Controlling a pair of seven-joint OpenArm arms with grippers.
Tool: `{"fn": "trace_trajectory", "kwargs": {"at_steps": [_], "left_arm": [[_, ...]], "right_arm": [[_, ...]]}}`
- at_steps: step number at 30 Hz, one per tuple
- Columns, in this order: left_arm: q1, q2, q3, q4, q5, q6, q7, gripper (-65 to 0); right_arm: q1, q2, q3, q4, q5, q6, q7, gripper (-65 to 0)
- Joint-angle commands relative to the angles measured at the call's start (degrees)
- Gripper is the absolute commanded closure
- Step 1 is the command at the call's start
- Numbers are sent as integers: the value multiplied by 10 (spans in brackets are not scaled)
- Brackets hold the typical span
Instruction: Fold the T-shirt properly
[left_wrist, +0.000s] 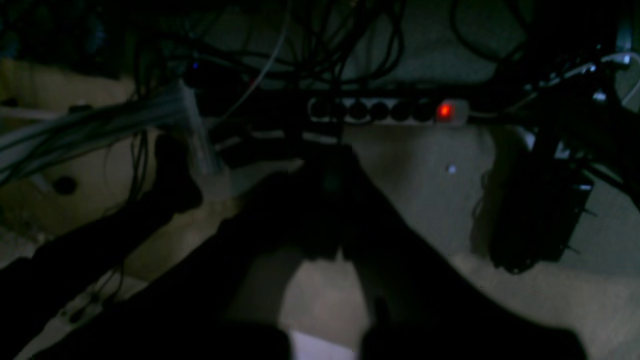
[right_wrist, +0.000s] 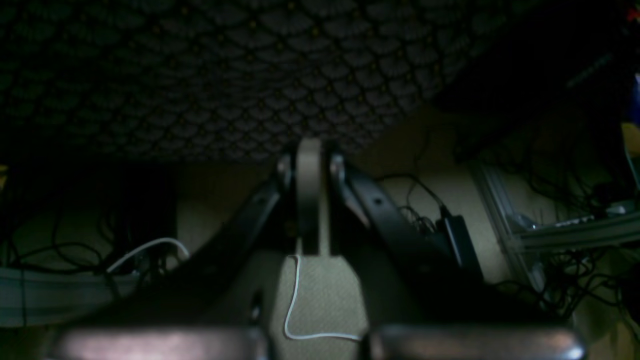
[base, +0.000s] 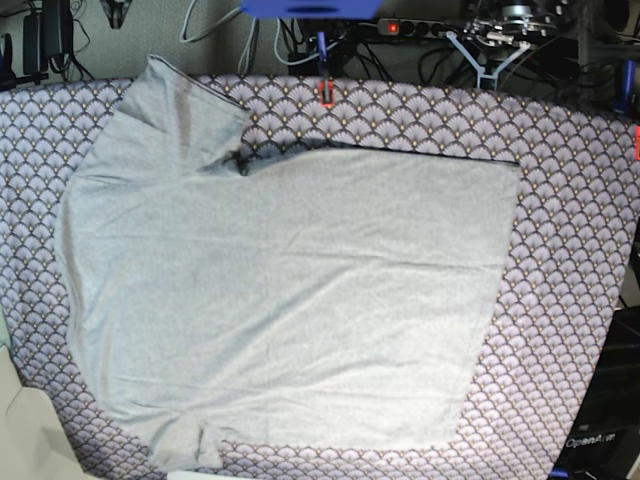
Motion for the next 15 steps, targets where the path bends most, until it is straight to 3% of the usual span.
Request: {"fn": "trace_trajectory", "kwargs": {"at_steps": [1,3,6,8,13,15], "left_arm": [[-2,-2,1,-1,14,4,0,0],[2,13,1,-1,45,4,-1,-7],[3,26,1,-1,73,4,-1,-91],[3,32,1,-1,73,4,-2,-112],[3,32,1,-1,71,4,0,0],[3,32,-4,-1,69,4,0,0]], "right_arm": [[-1,6,1,3,4,1,15,-25],[0,5,1,2,4,1,14,-25],[0,5,1,2,3,1,14,-25],[0,5,1,2,3,1,14,-25],[1,5,1,2,3,1,14,-25],[1,5,1,2,3,1,14,-25]]}}
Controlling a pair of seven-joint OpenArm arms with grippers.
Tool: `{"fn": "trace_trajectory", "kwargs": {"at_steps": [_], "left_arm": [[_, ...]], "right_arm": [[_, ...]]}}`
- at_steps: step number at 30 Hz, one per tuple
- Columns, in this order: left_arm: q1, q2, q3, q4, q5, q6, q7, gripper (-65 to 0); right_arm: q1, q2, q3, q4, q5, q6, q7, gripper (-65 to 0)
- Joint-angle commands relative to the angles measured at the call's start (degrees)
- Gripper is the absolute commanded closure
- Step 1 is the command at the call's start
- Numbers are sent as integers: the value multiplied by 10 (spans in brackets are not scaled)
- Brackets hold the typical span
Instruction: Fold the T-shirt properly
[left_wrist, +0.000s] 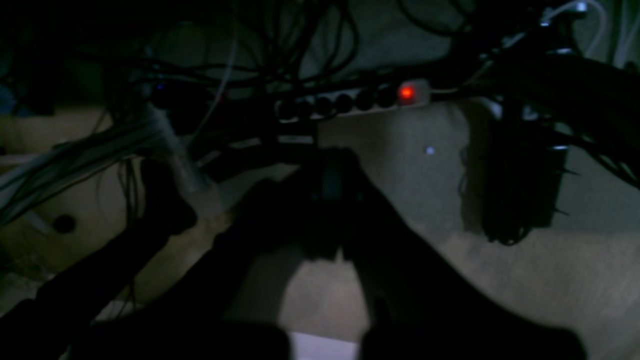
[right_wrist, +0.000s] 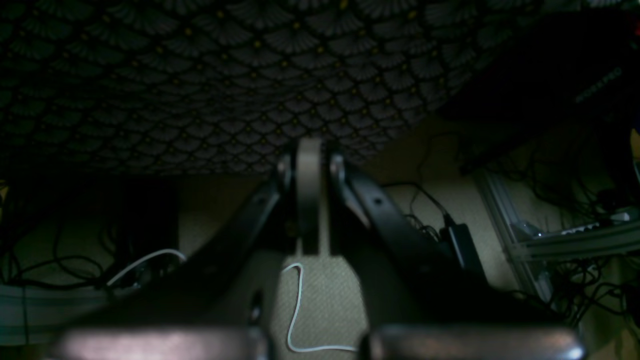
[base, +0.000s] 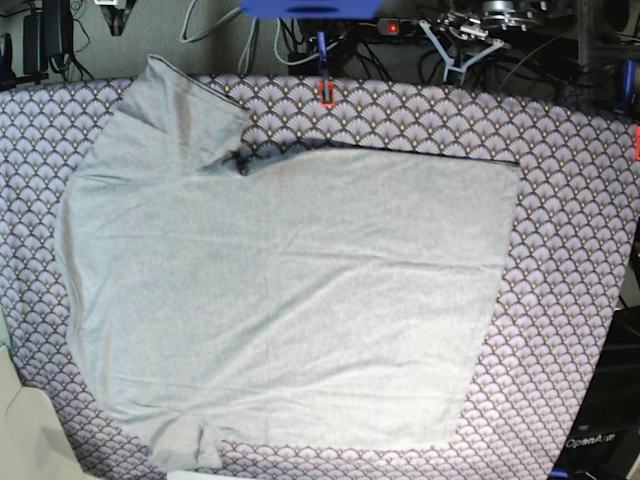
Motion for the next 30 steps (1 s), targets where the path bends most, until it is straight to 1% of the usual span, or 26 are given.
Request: {"fn": "trace_trajectory", "kwargs": {"at_steps": [1,4,6,10,15,16,18,20,22,24,25,30], "left_arm": [[-2,-3,-4,0,-5,2,-1,0],[10,-5,-7,0,-5,2,-13,0],[20,-5,-7,0,-4,2,-47,0],[53,-4,-3,0,0,2,-131,0],[101,-7,-5,0,-1,-4,-269,0],[109,-7,-7,0,-4,-16,-291,0],[125,-8,-13,0,-13,-56,-339,0],[138,-8,-32,0,-33,-93,-370,0],[154,-16,-59,0,-53,-141,-403,0],[167,-20,-75,0,-65,-177,-430,0],[175,-20,-84,0,-72,-192,-446,0],[200,-13,-124,0,-85,-245,-516,0]], "right_arm": [[-10,5,1,2,4,1,16,-25],[-10,4,1,2,4,1,16,-25],[-10,0,1,2,4,1,16,-25],[-10,-3,1,2,4,1,16,-25],[-11,-3,1,2,4,1,16,-25],[-11,-3,1,2,4,1,16,-25],[-12,-3,2,2,4,1,16,-25],[-12,-2,2,2,4,1,16,-25],[-13,-2,3,2,4,1,16,-25],[-13,-2,3,2,4,1,16,-25],[-14,-2,3,2,4,1,16,-25],[-14,-2,3,2,4,1,16,-25]]}}
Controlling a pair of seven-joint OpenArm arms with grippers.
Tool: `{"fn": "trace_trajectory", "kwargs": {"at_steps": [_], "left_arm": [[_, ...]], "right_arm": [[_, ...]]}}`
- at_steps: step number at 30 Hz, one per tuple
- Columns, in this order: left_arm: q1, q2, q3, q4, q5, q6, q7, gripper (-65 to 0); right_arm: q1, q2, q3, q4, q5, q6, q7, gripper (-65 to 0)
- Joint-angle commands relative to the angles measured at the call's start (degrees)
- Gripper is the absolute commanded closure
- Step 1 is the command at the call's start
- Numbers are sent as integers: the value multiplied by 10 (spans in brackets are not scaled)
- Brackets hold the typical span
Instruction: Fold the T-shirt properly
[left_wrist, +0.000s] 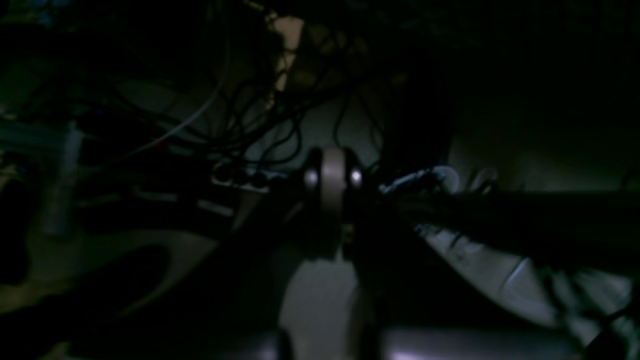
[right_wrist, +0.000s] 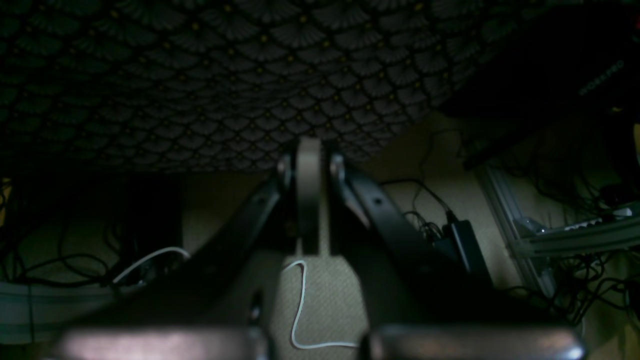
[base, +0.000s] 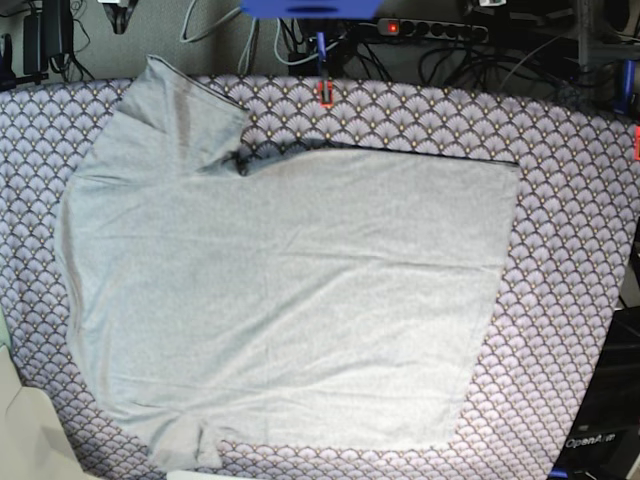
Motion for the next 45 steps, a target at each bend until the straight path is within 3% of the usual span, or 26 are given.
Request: {"fn": "trace_trajectory", "kwargs": {"at_steps": [1,3,7,14,25,45], "left_arm": [[8,2,-10,0,-1,-15,-27,0],[10,18,-40,0,-1,-61,-51,0],[3,44,-143,0,-1,-215,-98,0],[-89,61,-322,0,-1,-215,-99,0],[-79,49,-307,0,-1,-215,-98,0],[-80,59,-309,0,-1,-215,-96,0]], "right_arm": [[-12,5,3,2,4,1,16,-25],[-12,5,3,2,4,1,16,-25],[-11,5,2,2,4,1,16,-25],[-9,5,1,2,4,1,16,-25],[-8,5,2,2,4,1,16,-25],[-8,5,0,3,3,1,16,-25]]}}
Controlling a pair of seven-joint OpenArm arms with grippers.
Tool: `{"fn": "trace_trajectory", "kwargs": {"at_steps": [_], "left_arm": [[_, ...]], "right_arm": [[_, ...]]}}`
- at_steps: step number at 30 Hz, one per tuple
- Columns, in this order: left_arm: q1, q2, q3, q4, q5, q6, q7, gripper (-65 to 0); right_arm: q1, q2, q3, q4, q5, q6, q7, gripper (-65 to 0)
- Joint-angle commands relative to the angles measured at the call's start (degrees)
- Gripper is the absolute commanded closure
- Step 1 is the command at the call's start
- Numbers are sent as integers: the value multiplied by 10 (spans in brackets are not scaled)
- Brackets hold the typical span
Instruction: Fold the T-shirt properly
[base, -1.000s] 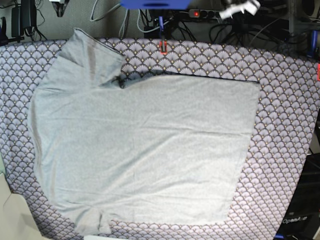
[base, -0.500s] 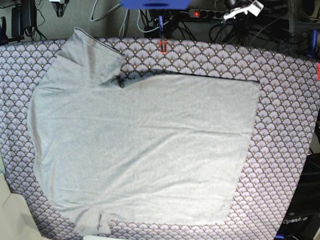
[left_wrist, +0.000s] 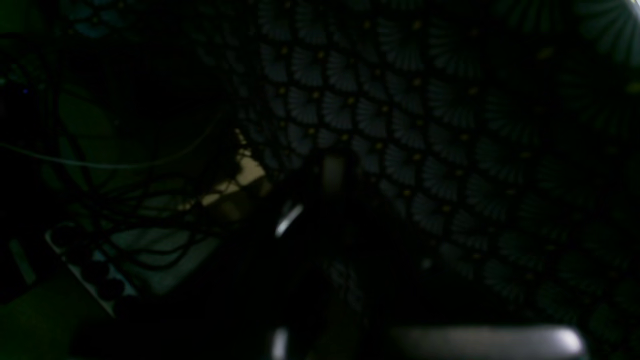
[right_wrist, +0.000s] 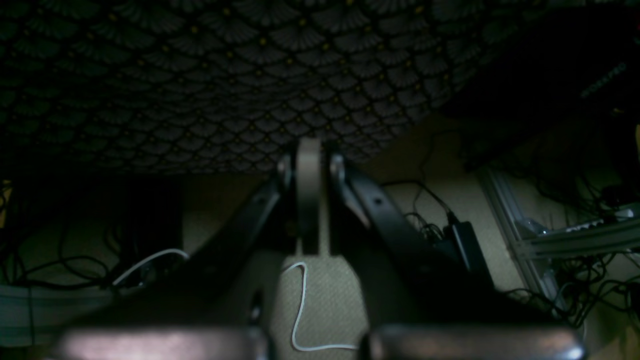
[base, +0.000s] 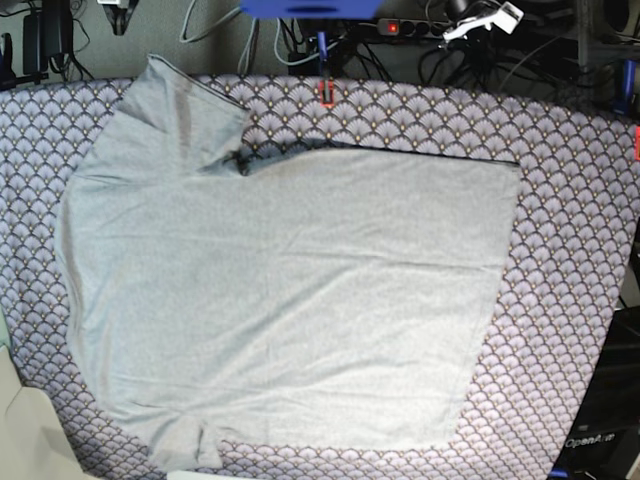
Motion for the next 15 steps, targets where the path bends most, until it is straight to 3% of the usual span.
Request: {"fn": "trace_trajectory", "kwargs": {"at_steps": [1,15], "left_arm": [[5,-2,2,-1,-3,-3,-11,0],[0,-11,3,-1,-3,-3,105,0]], "right_arm": [[-10,6,1,3,3,1,16,-25],[-11,7,1,2,3,1,15,-25]]}}
